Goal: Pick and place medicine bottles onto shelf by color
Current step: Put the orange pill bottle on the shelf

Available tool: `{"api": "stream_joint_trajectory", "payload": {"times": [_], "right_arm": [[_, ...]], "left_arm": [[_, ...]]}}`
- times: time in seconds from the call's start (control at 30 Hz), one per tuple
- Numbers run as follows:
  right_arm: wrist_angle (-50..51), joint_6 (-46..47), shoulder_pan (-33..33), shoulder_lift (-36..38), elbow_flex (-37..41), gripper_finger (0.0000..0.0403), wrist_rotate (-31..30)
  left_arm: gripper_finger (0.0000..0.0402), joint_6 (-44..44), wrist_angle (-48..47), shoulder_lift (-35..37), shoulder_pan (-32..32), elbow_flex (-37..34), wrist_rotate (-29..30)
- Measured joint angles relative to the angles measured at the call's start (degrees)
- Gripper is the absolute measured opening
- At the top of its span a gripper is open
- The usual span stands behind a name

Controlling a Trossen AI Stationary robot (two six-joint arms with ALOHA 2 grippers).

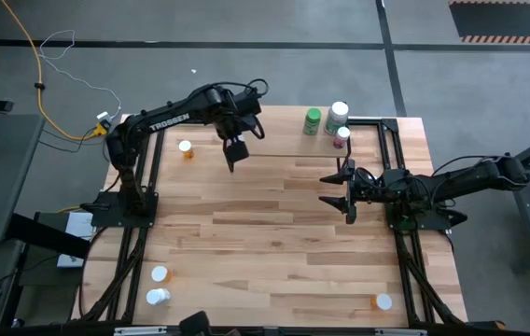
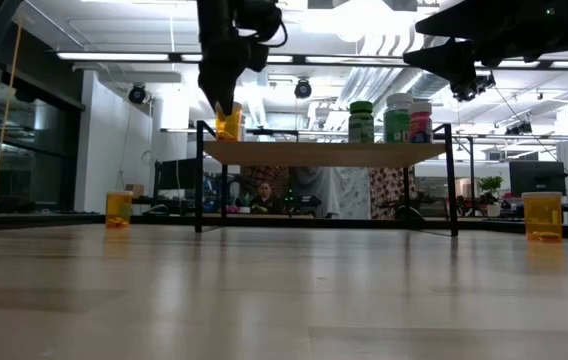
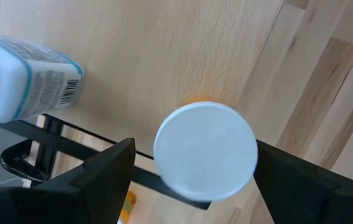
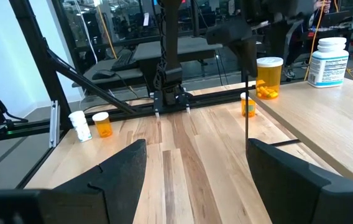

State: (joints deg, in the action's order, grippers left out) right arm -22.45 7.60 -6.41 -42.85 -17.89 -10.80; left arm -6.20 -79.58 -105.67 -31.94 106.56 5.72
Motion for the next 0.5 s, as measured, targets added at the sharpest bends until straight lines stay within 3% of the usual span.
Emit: {"api": "stream_joint_trajectory", "payload": {"times": [0.5], "right_arm": [[0.02, -0.09, 0.00, 0.00, 0.00, 0.0267, -0.01]], "left_arm": [[0.0301, 1.50, 0.83, 9.10, -0.02, 0.02, -0.04]]}}
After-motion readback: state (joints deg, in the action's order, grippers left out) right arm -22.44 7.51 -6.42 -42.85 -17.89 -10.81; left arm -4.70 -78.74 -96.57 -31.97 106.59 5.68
